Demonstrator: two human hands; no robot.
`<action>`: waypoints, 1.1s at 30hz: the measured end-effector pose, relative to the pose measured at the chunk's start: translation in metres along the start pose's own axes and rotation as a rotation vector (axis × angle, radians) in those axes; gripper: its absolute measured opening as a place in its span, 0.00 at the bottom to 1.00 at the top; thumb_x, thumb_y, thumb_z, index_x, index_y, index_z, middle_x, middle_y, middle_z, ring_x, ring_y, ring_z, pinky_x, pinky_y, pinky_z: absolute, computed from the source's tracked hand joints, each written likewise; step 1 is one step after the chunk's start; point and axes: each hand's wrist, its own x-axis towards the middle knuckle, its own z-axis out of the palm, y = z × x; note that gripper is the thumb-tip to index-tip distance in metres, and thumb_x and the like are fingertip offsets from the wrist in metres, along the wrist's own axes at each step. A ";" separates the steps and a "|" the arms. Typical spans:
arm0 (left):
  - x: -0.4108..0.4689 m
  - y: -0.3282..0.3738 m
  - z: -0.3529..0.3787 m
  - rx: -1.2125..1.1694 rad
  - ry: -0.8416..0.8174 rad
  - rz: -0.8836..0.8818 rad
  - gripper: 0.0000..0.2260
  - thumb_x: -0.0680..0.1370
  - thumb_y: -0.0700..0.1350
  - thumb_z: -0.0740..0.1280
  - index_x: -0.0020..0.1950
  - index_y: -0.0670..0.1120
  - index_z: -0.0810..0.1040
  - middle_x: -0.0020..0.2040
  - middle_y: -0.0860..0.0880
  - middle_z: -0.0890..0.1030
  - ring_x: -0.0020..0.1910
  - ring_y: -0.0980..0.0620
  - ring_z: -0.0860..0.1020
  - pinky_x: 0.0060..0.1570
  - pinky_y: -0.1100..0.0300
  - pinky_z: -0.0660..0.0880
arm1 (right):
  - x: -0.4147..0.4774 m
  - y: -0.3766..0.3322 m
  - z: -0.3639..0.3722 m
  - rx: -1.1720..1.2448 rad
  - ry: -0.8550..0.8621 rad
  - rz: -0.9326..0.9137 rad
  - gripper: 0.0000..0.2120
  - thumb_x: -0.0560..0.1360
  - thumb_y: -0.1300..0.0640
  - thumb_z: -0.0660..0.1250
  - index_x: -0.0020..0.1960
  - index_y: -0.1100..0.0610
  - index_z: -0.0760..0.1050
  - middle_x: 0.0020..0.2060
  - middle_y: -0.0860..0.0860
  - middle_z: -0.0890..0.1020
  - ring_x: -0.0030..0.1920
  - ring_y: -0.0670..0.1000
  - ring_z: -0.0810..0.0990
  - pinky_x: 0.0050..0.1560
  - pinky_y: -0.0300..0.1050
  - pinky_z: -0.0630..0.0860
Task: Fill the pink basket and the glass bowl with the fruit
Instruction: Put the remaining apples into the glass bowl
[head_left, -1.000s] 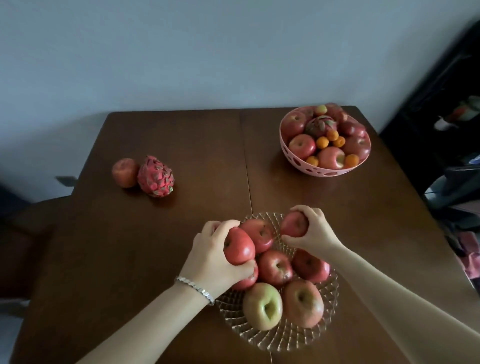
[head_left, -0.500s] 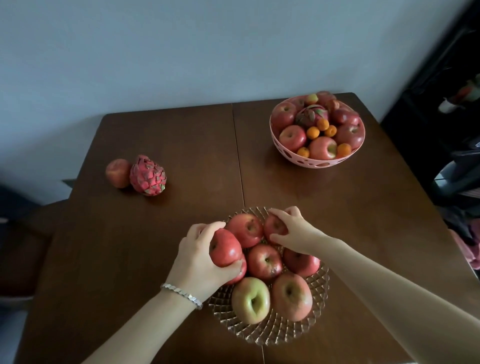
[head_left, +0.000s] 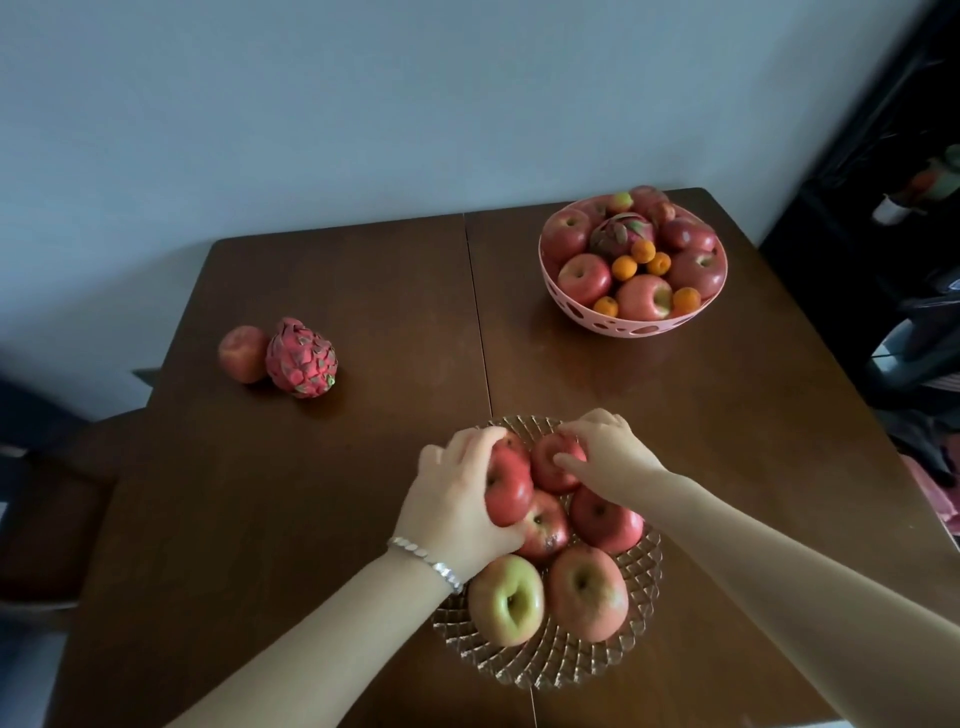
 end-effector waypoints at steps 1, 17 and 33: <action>0.007 0.006 0.005 0.030 -0.031 0.043 0.35 0.65 0.51 0.73 0.69 0.53 0.62 0.66 0.55 0.67 0.58 0.49 0.67 0.58 0.59 0.68 | -0.003 0.000 -0.004 0.066 0.072 -0.023 0.20 0.76 0.55 0.64 0.67 0.53 0.71 0.62 0.52 0.71 0.67 0.54 0.66 0.66 0.47 0.66; 0.031 0.006 0.029 -0.100 -0.299 0.059 0.40 0.66 0.49 0.76 0.72 0.50 0.59 0.69 0.49 0.62 0.68 0.51 0.64 0.66 0.58 0.67 | -0.039 -0.003 -0.016 0.174 -0.139 -0.213 0.34 0.66 0.51 0.74 0.68 0.46 0.65 0.54 0.42 0.71 0.58 0.44 0.68 0.60 0.35 0.65; 0.006 -0.054 -0.022 -0.168 -0.068 -0.042 0.21 0.75 0.42 0.67 0.67 0.50 0.69 0.67 0.51 0.67 0.67 0.54 0.67 0.69 0.60 0.65 | -0.031 -0.071 -0.056 -0.037 -0.182 -0.247 0.28 0.72 0.50 0.68 0.70 0.47 0.64 0.64 0.47 0.70 0.60 0.46 0.72 0.62 0.41 0.70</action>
